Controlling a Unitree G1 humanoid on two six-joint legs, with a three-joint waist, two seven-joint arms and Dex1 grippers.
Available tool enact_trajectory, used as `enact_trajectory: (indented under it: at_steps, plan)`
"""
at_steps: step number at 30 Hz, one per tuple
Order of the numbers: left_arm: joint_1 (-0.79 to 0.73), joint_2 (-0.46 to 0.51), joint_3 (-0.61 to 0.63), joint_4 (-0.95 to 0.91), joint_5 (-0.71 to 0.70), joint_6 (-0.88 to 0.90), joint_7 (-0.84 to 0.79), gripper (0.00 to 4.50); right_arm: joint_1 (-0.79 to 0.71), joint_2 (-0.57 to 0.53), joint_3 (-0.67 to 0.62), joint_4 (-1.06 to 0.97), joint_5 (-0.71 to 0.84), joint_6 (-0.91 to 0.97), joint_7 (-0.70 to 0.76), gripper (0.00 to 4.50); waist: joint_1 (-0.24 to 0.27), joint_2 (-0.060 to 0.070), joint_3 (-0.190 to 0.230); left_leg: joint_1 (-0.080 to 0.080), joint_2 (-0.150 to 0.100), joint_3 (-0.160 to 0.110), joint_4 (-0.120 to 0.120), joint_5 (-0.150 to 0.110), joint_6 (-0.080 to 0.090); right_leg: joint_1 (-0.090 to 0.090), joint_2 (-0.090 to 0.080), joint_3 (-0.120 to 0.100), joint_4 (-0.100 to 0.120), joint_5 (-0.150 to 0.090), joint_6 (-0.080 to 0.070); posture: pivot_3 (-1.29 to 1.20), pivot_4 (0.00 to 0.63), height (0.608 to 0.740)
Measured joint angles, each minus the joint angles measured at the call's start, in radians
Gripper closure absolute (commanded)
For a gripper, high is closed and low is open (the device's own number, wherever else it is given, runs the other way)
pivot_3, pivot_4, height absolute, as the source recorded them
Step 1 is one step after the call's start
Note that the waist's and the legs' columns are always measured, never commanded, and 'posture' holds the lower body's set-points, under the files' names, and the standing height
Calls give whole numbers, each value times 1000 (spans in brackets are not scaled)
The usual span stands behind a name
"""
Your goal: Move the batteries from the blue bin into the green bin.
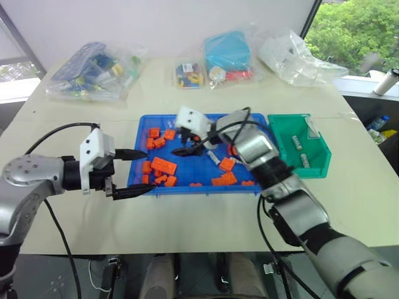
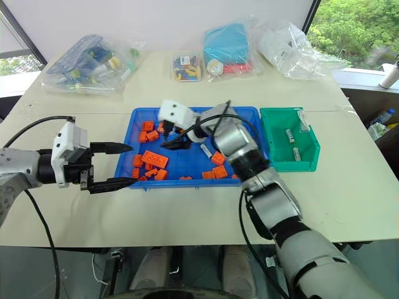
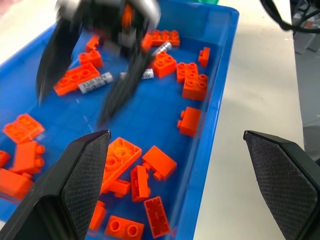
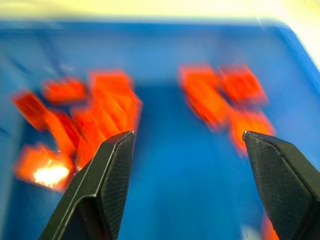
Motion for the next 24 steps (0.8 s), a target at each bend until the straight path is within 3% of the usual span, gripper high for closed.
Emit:
enact_trajectory:
  at_steps: [3,7,15,18,21,24]
  plan:
    - [-49,-16,-34,28,12,-14,-12,0,70,-30,-27,-148,-2,215,-63,959,-1,0,0,0,0,0,0,0,0,0,0,0,0,0,0,0,150,736]
    - [-87,-29,-76,57,30,-28,-27,0,152,-74,-22,-290,13,361,-102,959,-3,0,0,0,0,0,0,0,0,0,1,0,0,0,0,0,150,736]
    - [-129,-38,-112,100,41,-40,-63,0,226,-105,-26,-351,60,438,-195,959,3,0,0,0,0,0,0,0,1,0,1,0,-1,0,0,0,150,736]
    - [-140,-46,-121,105,49,-40,-66,0,240,-117,-24,-346,85,436,-215,1755,0,0,0,0,0,0,0,0,1,0,1,0,-1,0,0,0,150,736]
    - [-163,-54,-122,105,50,-40,-66,0,241,-116,-11,-328,106,420,-233,3134,-3,0,0,0,0,0,0,0,1,0,1,0,-1,0,0,0,150,736]
    - [-167,-56,-122,106,50,-40,-66,0,242,-117,-4,-317,124,390,-244,3314,-3,0,0,0,0,0,0,0,1,0,1,0,-1,0,0,0,150,736]
